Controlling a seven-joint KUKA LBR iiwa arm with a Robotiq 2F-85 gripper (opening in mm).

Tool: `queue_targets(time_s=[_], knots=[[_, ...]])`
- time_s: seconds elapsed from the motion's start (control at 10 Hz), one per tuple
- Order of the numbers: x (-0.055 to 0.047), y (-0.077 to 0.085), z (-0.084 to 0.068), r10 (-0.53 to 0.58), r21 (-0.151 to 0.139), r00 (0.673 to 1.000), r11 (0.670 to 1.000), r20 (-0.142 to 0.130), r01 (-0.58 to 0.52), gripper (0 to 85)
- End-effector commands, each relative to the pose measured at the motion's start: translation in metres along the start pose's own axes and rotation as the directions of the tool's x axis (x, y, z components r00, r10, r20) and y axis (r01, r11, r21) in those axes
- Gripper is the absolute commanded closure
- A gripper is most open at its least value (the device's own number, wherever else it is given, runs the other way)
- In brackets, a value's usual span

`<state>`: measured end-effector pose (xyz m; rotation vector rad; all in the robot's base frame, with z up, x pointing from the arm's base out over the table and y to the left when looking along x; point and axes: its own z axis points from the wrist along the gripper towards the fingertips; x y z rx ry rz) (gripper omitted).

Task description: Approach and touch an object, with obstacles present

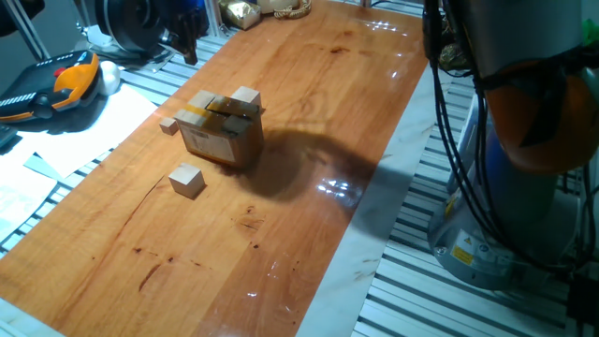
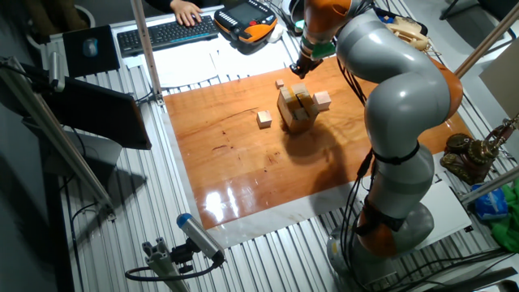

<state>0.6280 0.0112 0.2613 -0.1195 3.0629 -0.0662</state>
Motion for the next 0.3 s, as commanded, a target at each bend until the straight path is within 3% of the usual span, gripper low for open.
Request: queue_targets(time_s=[0.0, 0.2], knots=[[0.0004, -0.0015, -0.0009, -0.002, 0.001, 1.000, 1.000, 0.000, 0.002, 85.0], [0.0004, -0.0017, -0.0017, -0.002, -0.001, 1.000, 1.000, 0.000, 0.002, 85.0]])
